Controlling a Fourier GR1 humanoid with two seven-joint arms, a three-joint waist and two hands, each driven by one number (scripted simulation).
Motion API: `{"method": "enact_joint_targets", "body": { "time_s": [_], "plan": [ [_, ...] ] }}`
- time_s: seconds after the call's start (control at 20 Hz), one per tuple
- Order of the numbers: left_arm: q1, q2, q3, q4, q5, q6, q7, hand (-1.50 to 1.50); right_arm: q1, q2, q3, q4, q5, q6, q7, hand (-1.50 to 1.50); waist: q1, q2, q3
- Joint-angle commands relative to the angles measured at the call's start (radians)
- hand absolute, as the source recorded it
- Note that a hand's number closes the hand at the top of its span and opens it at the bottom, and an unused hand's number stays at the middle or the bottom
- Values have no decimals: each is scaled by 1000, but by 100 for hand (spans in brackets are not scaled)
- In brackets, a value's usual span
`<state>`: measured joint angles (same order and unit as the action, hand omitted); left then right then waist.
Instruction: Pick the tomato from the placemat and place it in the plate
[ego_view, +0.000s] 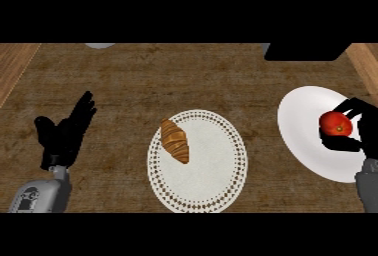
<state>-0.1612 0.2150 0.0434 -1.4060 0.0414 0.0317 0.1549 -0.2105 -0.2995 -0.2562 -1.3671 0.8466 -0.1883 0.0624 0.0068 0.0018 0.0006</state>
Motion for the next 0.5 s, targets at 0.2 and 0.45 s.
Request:
{"method": "enact_joint_targets", "body": {
  "time_s": [0.2, 0.45],
  "plan": [
    [-15, 7, 13, -19, 7, -11, 37, 0, -102, -107, -85, 329, -184, 171, -186, -150, 5, 1, 1],
    [-46, 1, 25, 54, -12, -12, -4, 0, -104, -119, -136, 403, -237, 52, -437, -150, -4, 1, 0]
  ]
}}
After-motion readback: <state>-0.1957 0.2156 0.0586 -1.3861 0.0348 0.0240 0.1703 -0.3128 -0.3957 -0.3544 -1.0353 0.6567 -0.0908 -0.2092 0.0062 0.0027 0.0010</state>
